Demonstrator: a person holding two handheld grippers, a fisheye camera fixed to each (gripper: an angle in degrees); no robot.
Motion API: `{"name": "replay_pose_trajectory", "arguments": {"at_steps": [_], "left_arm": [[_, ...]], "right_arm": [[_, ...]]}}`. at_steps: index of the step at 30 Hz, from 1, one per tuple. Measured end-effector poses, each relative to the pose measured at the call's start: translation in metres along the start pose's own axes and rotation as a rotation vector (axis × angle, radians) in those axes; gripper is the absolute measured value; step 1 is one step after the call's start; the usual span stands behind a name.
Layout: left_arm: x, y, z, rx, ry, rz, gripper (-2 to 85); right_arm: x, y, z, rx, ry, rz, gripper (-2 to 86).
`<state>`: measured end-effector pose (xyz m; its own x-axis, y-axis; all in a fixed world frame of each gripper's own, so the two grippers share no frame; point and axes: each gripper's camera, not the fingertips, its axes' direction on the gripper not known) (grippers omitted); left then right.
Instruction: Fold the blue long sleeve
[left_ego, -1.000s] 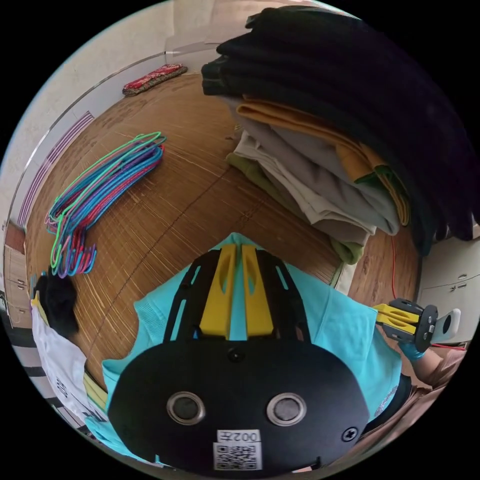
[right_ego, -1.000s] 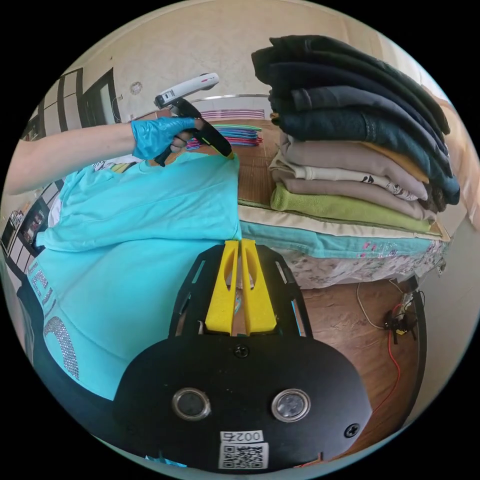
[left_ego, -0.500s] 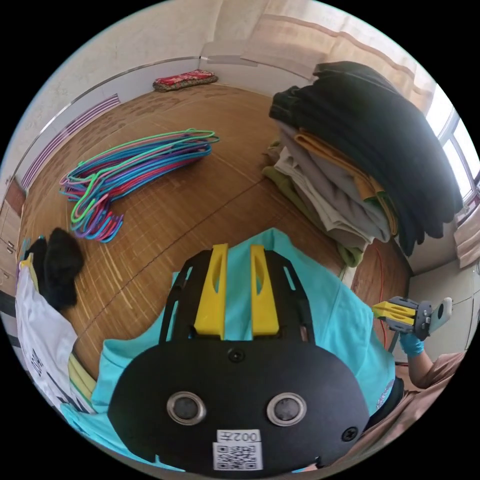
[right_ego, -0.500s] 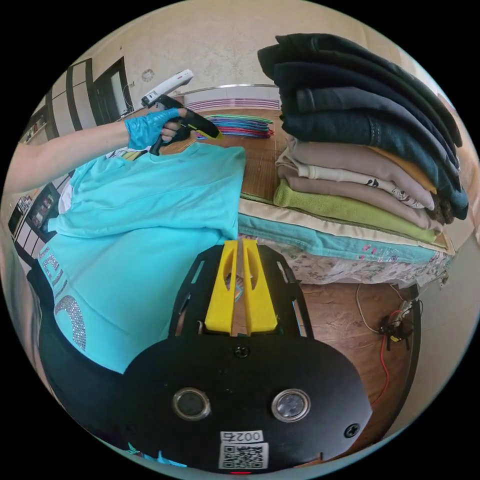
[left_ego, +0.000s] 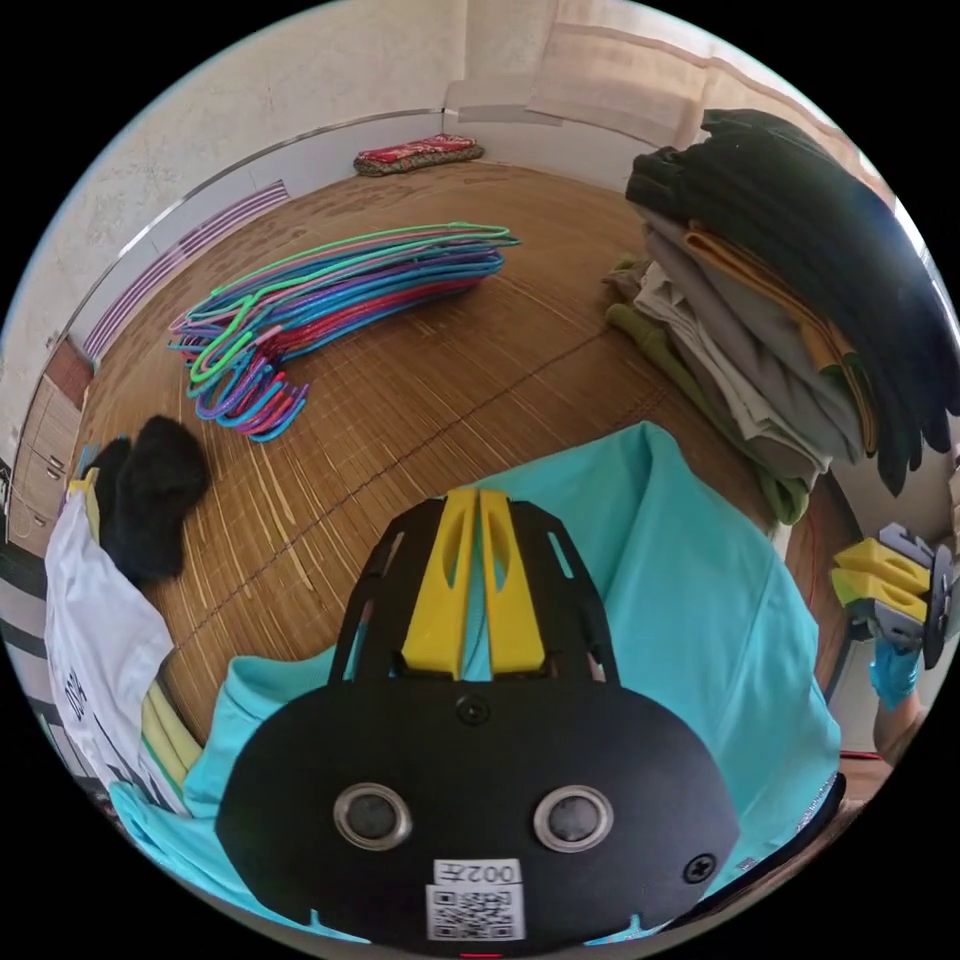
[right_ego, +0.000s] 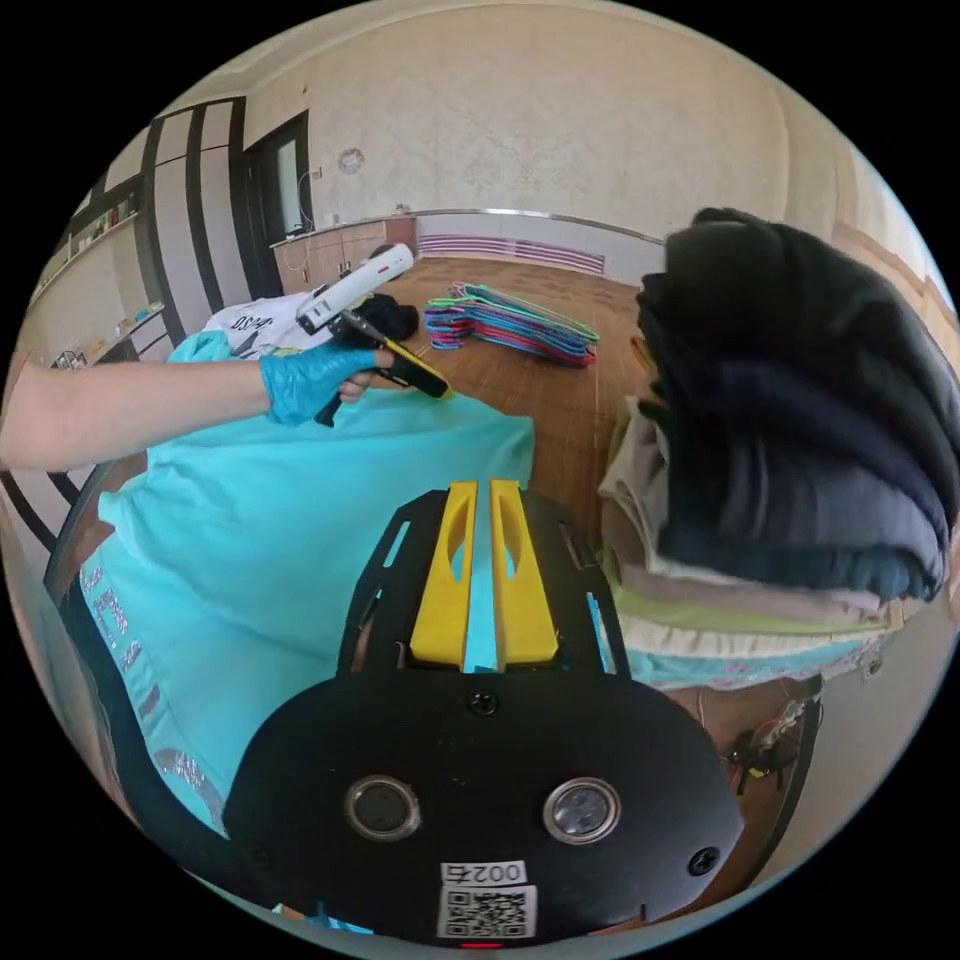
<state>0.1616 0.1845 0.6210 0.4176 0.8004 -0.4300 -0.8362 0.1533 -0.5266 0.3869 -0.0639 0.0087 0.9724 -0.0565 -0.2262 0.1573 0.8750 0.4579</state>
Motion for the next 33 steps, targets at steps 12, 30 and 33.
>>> {"name": "replay_pose_trajectory", "arguments": {"at_steps": [12, 30, 33], "left_arm": [[-0.041, 0.065, -0.023, -0.014, -0.015, -0.019, 11.2], [-0.074, 0.134, -0.058, -0.031, 0.006, -0.034, 7.1], [-0.087, 0.155, -0.083, -0.004, 0.052, -0.047, 5.6]], "right_arm": [[0.003, -0.102, 0.139, -0.216, 0.047, 0.123, 7.3], [-0.070, -0.153, 0.208, -0.288, 0.205, -0.004, -0.6], [-0.081, -0.160, 0.201, -0.282, 0.154, -0.002, 0.3]]}}
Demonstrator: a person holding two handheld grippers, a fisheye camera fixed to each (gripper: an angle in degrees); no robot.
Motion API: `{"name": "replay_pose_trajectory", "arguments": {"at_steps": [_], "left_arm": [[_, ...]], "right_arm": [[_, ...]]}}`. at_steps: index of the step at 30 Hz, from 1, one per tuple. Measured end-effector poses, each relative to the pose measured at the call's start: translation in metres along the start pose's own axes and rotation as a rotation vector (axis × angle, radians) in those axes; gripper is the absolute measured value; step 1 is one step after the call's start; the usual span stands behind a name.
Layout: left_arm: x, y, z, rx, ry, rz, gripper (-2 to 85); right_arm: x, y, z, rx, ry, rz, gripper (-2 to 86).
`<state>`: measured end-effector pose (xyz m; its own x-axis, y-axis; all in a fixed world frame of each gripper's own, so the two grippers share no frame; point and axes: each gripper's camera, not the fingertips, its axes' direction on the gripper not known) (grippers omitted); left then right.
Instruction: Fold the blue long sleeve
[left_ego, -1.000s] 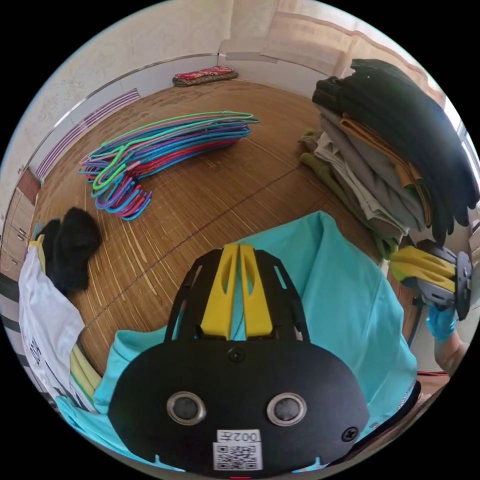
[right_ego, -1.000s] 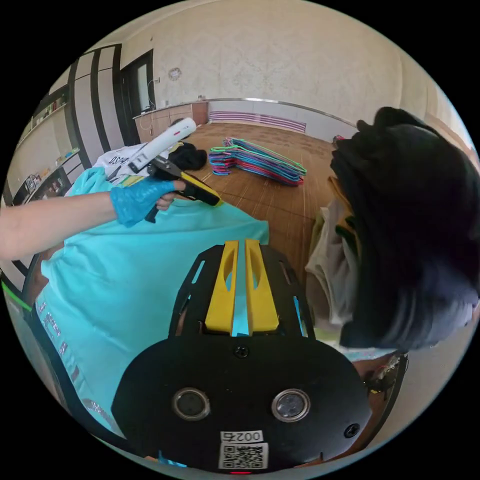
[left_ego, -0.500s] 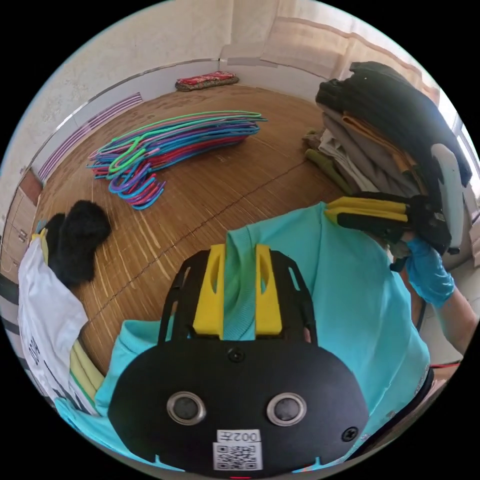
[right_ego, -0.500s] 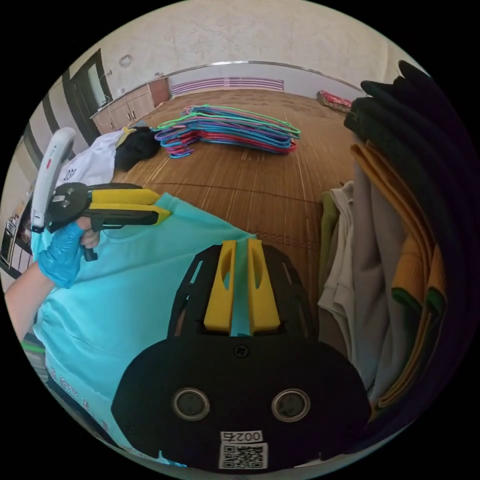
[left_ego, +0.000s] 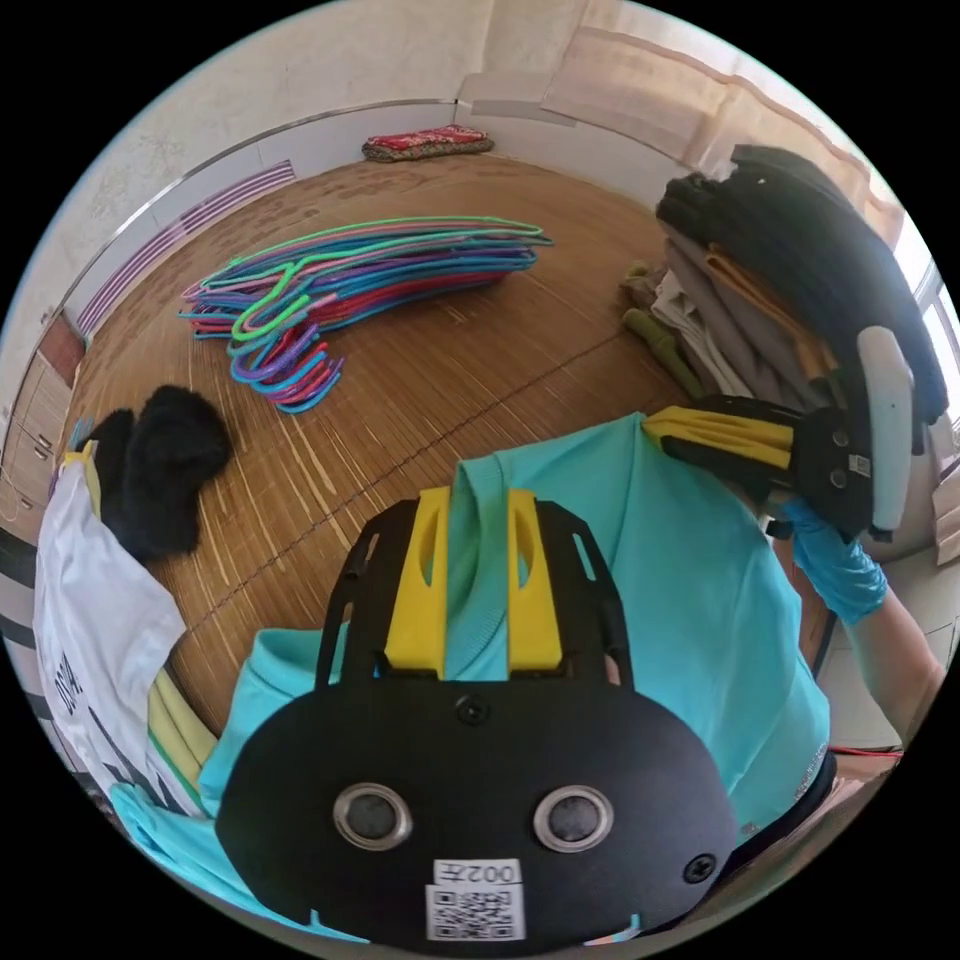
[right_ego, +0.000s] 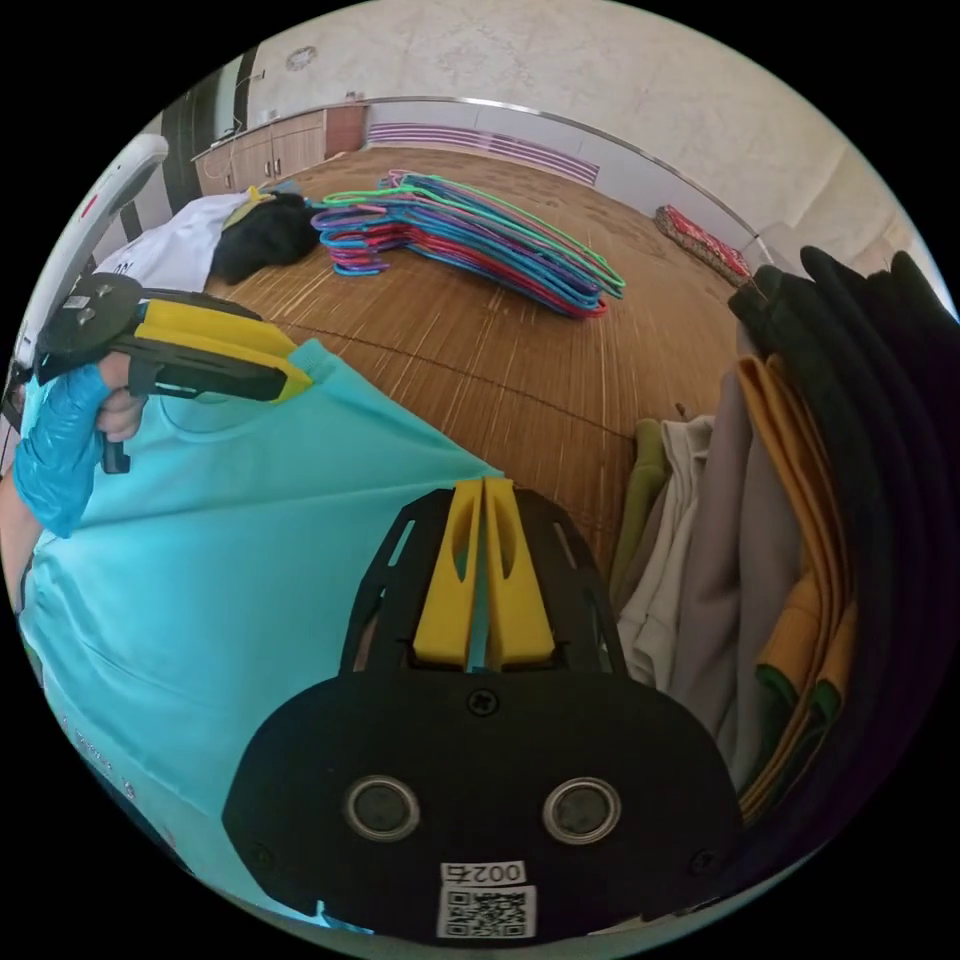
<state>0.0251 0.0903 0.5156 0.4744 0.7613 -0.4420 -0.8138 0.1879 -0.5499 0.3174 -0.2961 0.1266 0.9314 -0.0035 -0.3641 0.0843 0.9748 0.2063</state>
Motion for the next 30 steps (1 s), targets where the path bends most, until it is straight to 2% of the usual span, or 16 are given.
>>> {"name": "replay_pose_trajectory", "arguments": {"at_steps": [6, 15, 23, 30], "left_arm": [[-0.028, 0.064, -0.086, 0.067, 0.008, 0.009, 6.5], [-0.046, 0.240, -0.189, 0.000, -0.008, 0.062, 7.1], [-0.060, 0.420, -0.245, 0.001, -0.084, -0.149, 7.3], [-0.071, 0.540, -0.270, 0.035, -0.067, -0.357, 7.7]], "right_arm": [[-0.039, 0.012, -0.050, 0.083, -0.032, -0.066, 5.1], [-0.128, 0.068, -0.127, 0.150, -0.235, -0.237, 5.7], [-0.251, 0.104, -0.173, 0.168, -0.440, -0.413, 6.0], [-0.383, 0.123, -0.204, 0.166, -0.706, -0.615, 6.7]]}}
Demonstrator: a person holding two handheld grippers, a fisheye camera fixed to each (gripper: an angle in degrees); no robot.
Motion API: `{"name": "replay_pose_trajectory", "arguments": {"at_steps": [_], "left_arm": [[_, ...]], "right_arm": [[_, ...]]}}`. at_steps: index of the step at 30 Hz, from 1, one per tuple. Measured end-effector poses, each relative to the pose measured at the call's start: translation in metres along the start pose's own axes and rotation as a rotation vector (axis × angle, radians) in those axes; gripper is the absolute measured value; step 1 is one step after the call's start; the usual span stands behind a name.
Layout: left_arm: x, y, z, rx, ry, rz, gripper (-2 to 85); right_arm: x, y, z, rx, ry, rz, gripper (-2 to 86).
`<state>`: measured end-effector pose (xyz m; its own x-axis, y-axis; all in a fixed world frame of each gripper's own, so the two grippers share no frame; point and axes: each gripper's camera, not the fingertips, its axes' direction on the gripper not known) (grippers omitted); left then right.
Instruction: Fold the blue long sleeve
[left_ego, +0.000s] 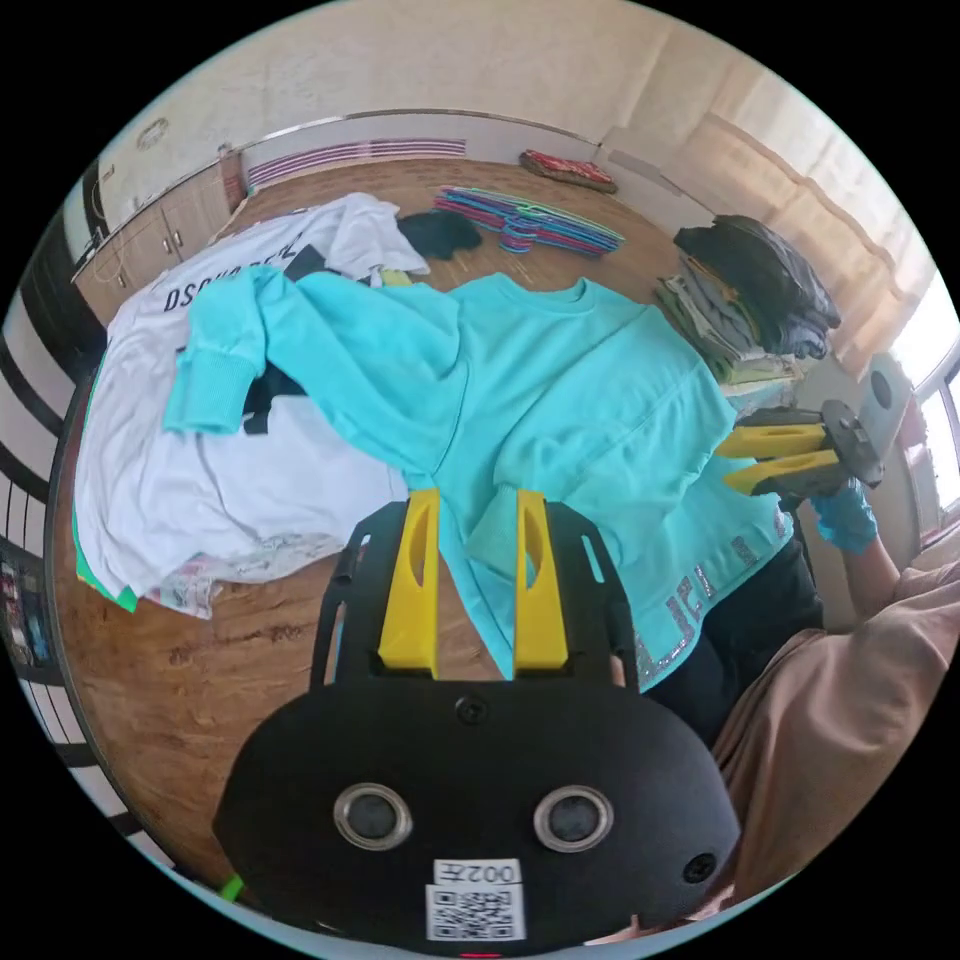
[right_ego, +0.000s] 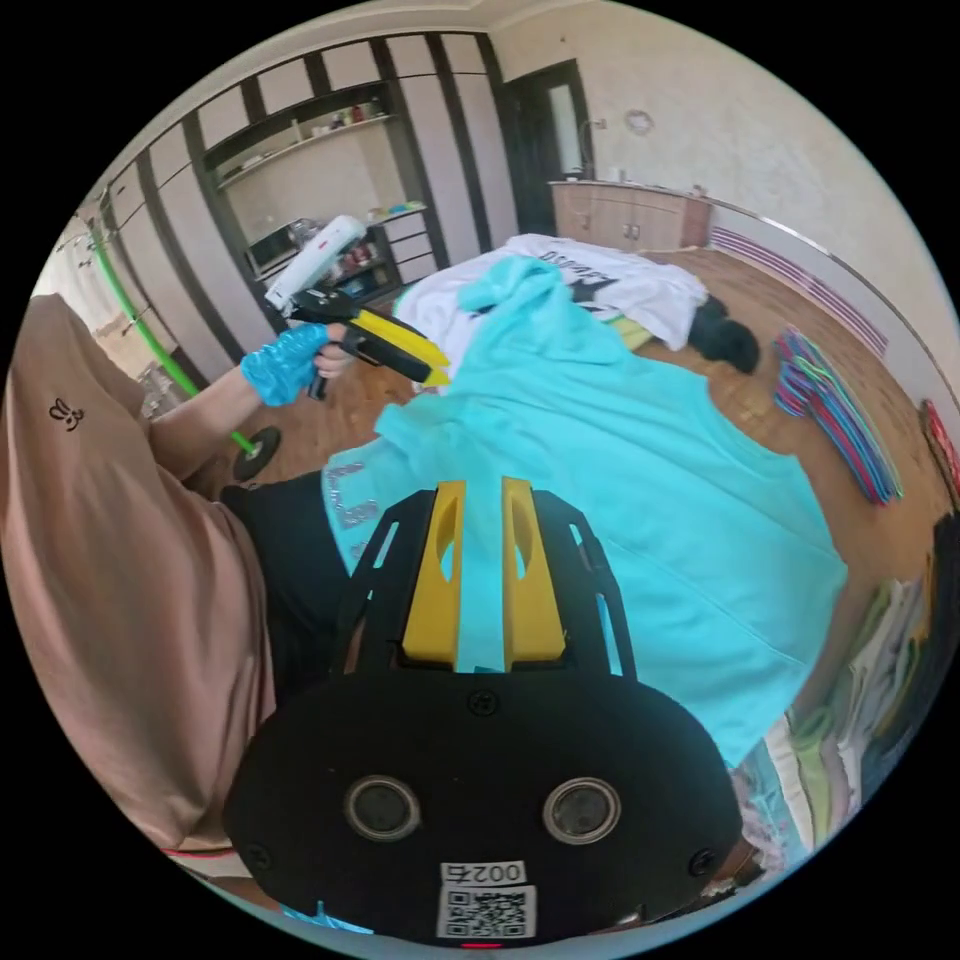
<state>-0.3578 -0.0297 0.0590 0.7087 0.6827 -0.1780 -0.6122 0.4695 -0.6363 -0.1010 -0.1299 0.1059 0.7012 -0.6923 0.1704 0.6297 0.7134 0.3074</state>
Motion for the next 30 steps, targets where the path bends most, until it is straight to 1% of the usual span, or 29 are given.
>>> {"name": "replay_pose_trajectory", "arguments": {"at_steps": [4, 5, 7, 12, 16, 19, 24, 27, 30], "left_arm": [[-0.026, 0.043, -0.015, 0.005, -0.051, -0.077, 8.2], [-0.034, 0.051, -0.022, 0.023, -0.060, -0.099, 8.2], [-0.047, 0.058, -0.035, 0.075, -0.068, -0.136, 8.3], [-0.081, 0.058, -0.069, 0.224, -0.062, -0.190, 8.4], [-0.111, 0.042, -0.087, 0.304, -0.117, -0.234, 8.4], [-0.130, 0.031, -0.085, 0.302, -0.165, -0.275, 8.6], [-0.152, 0.029, -0.073, 0.291, -0.167, -0.365, 9.6], [-0.156, 0.033, -0.070, 0.312, -0.138, -0.394, 7.7], [-0.158, 0.038, -0.068, 0.302, -0.177, -0.419, 3.3]], "right_arm": [[-0.056, -0.027, 0.044, -0.011, -0.167, -0.079, 7.8], [-0.063, -0.031, 0.049, -0.017, -0.174, -0.091, 7.9], [-0.091, -0.046, 0.072, -0.052, -0.173, -0.140, 8.2], [-0.130, -0.071, 0.110, -0.139, -0.122, -0.199, 8.4], [-0.151, -0.086, 0.126, -0.146, -0.080, -0.205, 8.1], [-0.162, -0.095, 0.137, -0.144, -0.070, -0.192, 6.1], [-0.174, -0.110, 0.148, -0.144, -0.076, -0.184, 3.1], [-0.176, -0.120, 0.153, -0.148, -0.091, -0.196, 3.0], [-0.175, -0.130, 0.152, -0.116, -0.136, -0.203, 4.3]]}}
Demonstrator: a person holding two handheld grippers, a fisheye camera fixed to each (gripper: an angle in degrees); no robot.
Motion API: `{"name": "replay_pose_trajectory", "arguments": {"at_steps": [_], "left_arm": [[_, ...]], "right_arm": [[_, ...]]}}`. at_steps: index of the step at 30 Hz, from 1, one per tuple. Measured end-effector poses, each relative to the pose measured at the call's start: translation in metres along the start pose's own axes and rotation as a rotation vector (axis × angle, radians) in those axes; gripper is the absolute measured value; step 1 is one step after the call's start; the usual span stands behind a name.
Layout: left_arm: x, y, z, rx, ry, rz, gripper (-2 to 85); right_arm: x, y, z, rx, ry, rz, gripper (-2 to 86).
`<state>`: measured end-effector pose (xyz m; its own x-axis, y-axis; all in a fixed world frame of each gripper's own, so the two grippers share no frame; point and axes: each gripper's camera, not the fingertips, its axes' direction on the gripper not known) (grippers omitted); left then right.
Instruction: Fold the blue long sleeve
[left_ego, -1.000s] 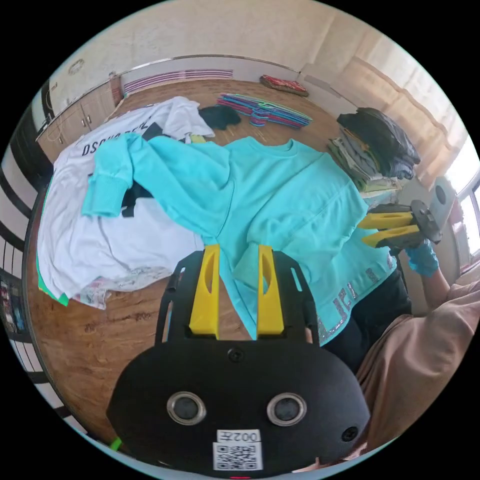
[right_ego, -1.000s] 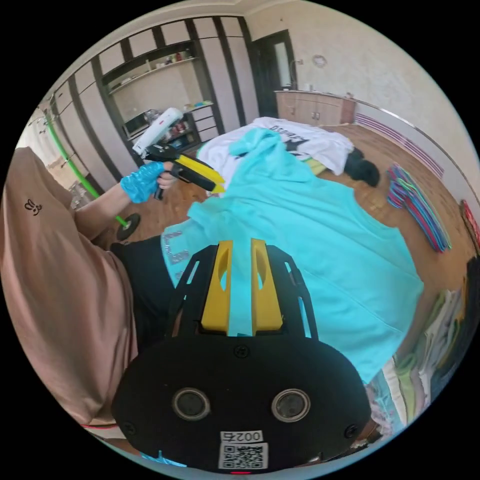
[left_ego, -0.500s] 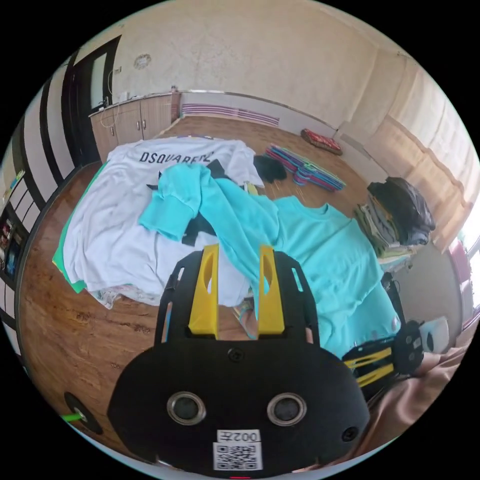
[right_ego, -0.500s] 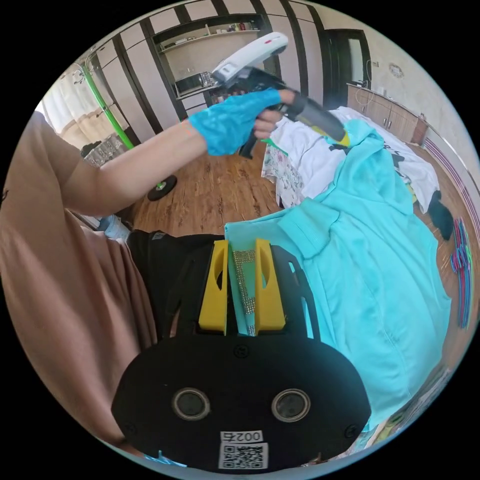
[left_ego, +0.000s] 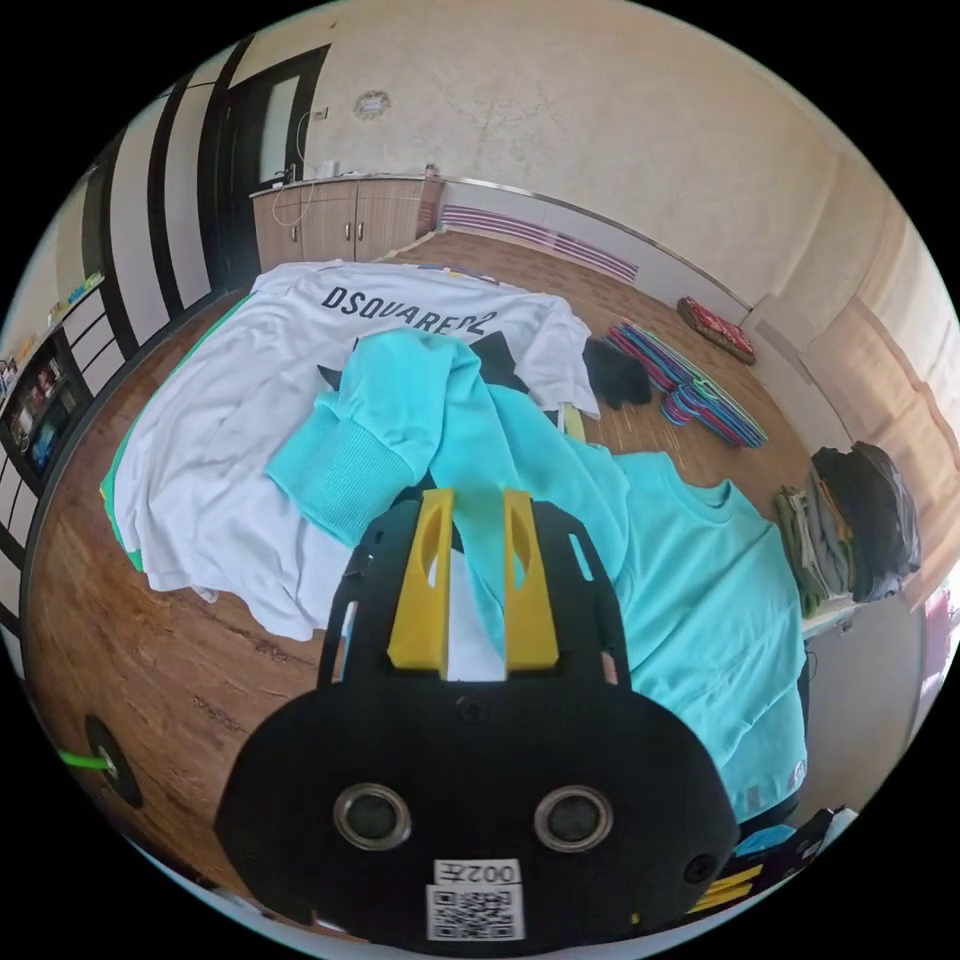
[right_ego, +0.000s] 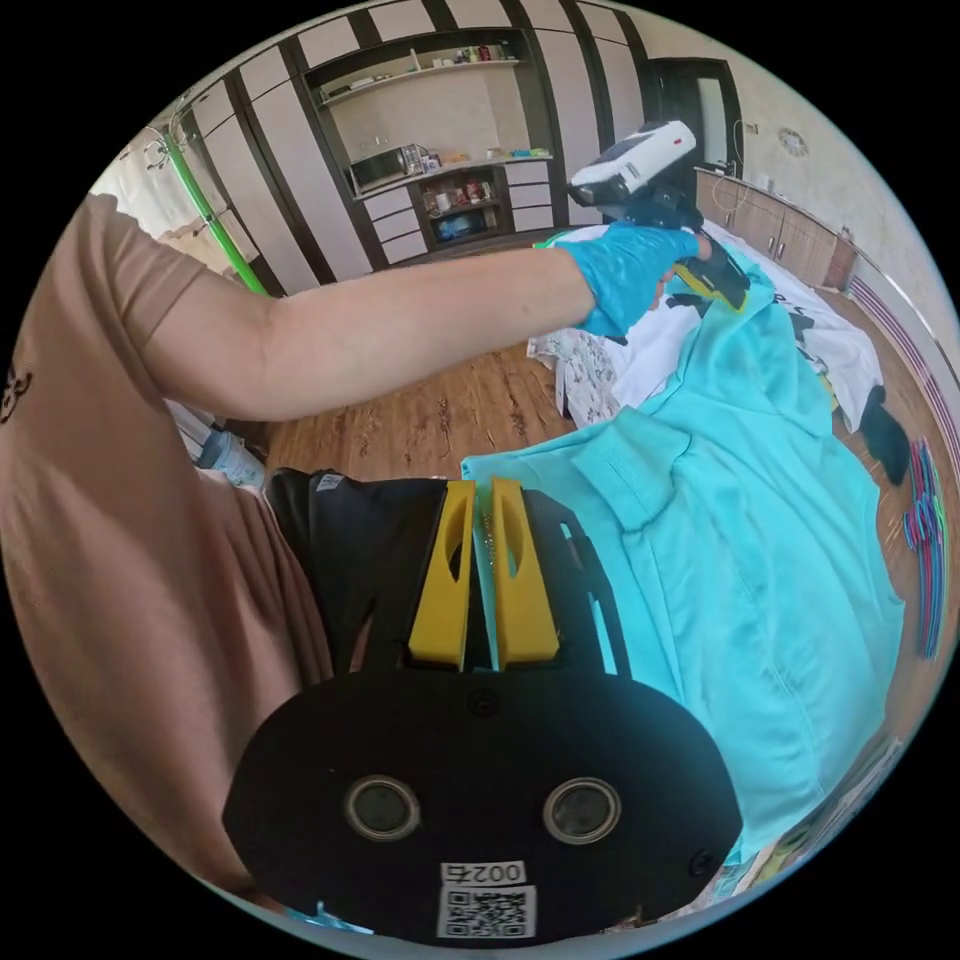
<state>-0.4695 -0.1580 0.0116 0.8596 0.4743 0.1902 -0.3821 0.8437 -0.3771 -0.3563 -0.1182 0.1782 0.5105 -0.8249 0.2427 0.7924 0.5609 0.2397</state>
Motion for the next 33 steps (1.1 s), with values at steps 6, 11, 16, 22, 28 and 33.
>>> {"name": "replay_pose_trajectory", "arguments": {"at_steps": [6, 11, 16, 22, 28, 33], "left_arm": [[-0.007, 0.005, -0.018, -0.017, 0.012, 0.034, -0.8], [-0.004, 0.007, -0.045, -0.012, -0.012, 0.083, -0.9], [0.001, 0.006, -0.059, -0.023, -0.005, 0.116, -0.9], [0.003, 0.002, -0.062, -0.026, 0.010, 0.114, 0.2], [-0.004, -0.011, -0.073, -0.016, -0.071, 0.126, 3.1], [-0.026, -0.028, -0.082, -0.015, -0.150, 0.100, 7.1]], "right_arm": [[0.022, -0.025, -0.022, 0.109, 0.081, 0.001, 7.3], [0.063, -0.055, -0.038, 0.189, 0.158, 0.033, 8.1], [0.130, -0.096, -0.033, 0.236, 0.264, 0.108, 9.2], [0.207, -0.149, 0.006, 0.191, 0.259, 0.226, 10.0], [0.229, -0.185, 0.060, 0.132, 0.202, 0.235, 10.8], [0.229, -0.198, 0.094, 0.007, 0.300, 0.161, 5.6]]}}
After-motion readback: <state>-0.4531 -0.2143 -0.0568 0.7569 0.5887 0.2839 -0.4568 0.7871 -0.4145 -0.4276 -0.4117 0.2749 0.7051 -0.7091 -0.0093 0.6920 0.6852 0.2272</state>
